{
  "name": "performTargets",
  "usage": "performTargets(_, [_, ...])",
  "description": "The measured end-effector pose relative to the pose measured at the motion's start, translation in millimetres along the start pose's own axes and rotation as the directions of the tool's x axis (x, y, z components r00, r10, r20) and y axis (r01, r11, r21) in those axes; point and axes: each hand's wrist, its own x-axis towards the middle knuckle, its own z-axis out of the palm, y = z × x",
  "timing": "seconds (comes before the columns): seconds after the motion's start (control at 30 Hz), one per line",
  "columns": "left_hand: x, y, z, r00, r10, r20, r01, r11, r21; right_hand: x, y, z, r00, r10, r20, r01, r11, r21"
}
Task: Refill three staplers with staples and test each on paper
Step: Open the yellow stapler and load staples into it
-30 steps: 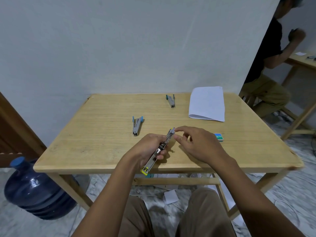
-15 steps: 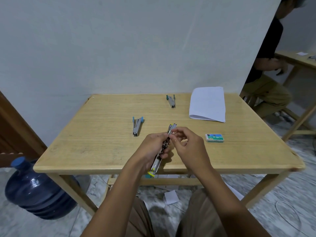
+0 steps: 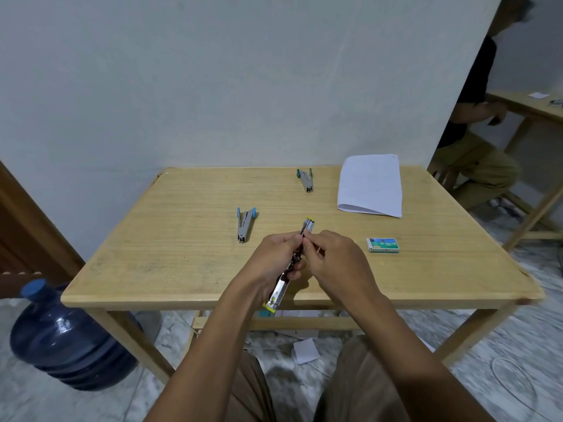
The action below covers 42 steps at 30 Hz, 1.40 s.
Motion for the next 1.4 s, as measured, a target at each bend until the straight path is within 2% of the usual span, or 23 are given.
performTargets(0.23, [-1,1,3,1.0,-0.008,-0.018,0.006,0.997,-0.072,1,5,1,0.999,0.04,-0.007,-0.04,0.998,-0.047])
performTargets(0.37, [1,-1,1,1.0,-0.008,-0.028,0.003,0.987,-0.162,-3,10,-3,0.979,0.153,-0.132,-0.134,0.981,0.142])
performTargets(0.43, [2,-1,-1,1.0,-0.001,-0.031,-0.006,0.972,-0.237,-10,12,-4,0.981,0.159,-0.109,-0.129,0.962,0.241])
performTargets(0.53, [6,-1,-3,0.995,-0.006,-0.099,-0.023,0.957,-0.288,-25,10,0,0.99,0.039,0.135,-0.085,0.933,0.35])
performTargets(0.63, [8,1,-2,0.989,-0.009,-0.147,-0.056,0.901,-0.431,-36,6,5,0.964,-0.058,0.261,-0.012,0.966,0.257])
performTargets(0.77, [9,3,0,0.986,0.027,-0.167,-0.114,0.835,-0.539,-38,4,8,0.953,-0.196,0.232,0.162,0.974,0.16])
performTargets(0.93, [10,8,-10,0.986,0.052,-0.16,-0.133,0.825,-0.549,-38,9,4,0.963,-0.27,-0.017,0.263,0.916,0.303])
performTargets(1.0, [5,8,-16,0.995,0.042,-0.095,-0.086,0.847,-0.525,-33,13,0,0.964,-0.235,-0.124,0.264,0.894,0.361])
performTargets(1.07, [0,6,-17,0.999,0.028,-0.019,-0.034,0.876,-0.48,-23,14,-5,0.975,-0.156,-0.16,0.209,0.888,0.41])
performTargets(1.27, [-9,-1,-14,0.994,0.031,0.109,0.02,0.897,-0.442,-3,10,-12,0.993,0.088,-0.084,-0.021,0.807,0.59])
performTargets(1.4, [-12,-4,-15,0.989,0.038,0.145,0.021,0.923,-0.384,0,9,-13,0.984,0.178,-0.012,-0.129,0.758,0.639])
